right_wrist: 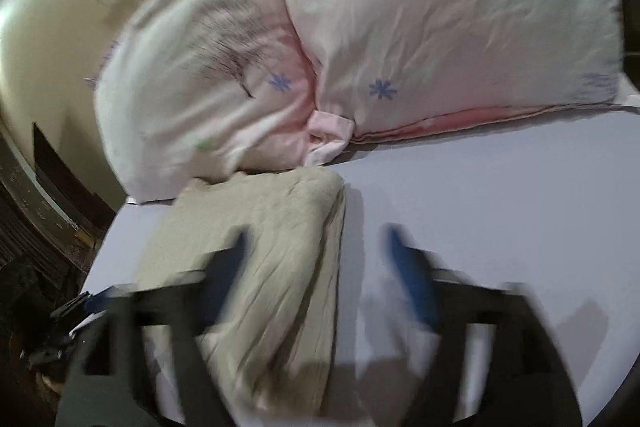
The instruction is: Fold small clothes
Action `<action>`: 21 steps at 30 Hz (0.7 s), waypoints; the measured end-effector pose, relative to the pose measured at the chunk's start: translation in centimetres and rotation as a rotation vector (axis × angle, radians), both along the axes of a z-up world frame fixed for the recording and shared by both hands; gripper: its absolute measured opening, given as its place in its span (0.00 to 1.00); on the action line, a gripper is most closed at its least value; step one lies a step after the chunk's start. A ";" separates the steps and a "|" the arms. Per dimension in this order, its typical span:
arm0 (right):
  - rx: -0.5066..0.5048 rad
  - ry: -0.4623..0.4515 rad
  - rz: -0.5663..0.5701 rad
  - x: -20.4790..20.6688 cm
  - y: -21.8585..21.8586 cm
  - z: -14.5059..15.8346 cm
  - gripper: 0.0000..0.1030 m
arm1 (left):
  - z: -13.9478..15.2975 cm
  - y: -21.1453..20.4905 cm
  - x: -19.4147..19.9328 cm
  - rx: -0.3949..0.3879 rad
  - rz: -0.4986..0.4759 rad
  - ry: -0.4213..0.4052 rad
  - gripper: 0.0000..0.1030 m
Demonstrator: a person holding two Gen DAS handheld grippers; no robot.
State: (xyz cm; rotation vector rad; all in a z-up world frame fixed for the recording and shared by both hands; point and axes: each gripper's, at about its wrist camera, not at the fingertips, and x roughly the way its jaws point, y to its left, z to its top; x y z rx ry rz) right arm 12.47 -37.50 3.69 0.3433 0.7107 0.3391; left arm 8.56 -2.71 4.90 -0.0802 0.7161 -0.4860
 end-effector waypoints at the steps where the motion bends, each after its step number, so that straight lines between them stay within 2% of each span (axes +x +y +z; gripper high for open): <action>1: -0.006 -0.005 0.002 -1.0 0.3 0.0 0.98 | -0.4 0.8 -1.0 0.017 0.051 0.013 0.87; 5: -0.145 0.058 -0.085 -5.9 2.3 -0.9 0.98 | -2.2 1.7 -2.3 0.095 0.169 0.099 0.95; 8: -0.214 0.106 -0.064 -7.7 4.6 -2.7 0.98 | -3.5 1.0 -2.4 0.157 0.188 0.129 0.97; 12: -0.282 0.161 -0.005 -7.3 8.0 -4.7 0.98 | -4.6 0.0 -2.1 0.237 0.206 0.148 0.99; 15: -0.316 0.183 0.006 -7.2 9.4 -5.9 0.98 | -5.7 -0.6 -1.9 0.259 0.180 0.187 0.99; 18: -0.383 0.197 -0.001 -7.7 10.2 -6.4 0.98 | -6.0 -1.3 -2.0 0.325 0.185 0.180 0.99; 21: -0.437 0.199 -0.003 -7.8 10.8 -6.7 0.98 | -6.0 -1.2 -2.1 0.326 0.184 0.177 0.99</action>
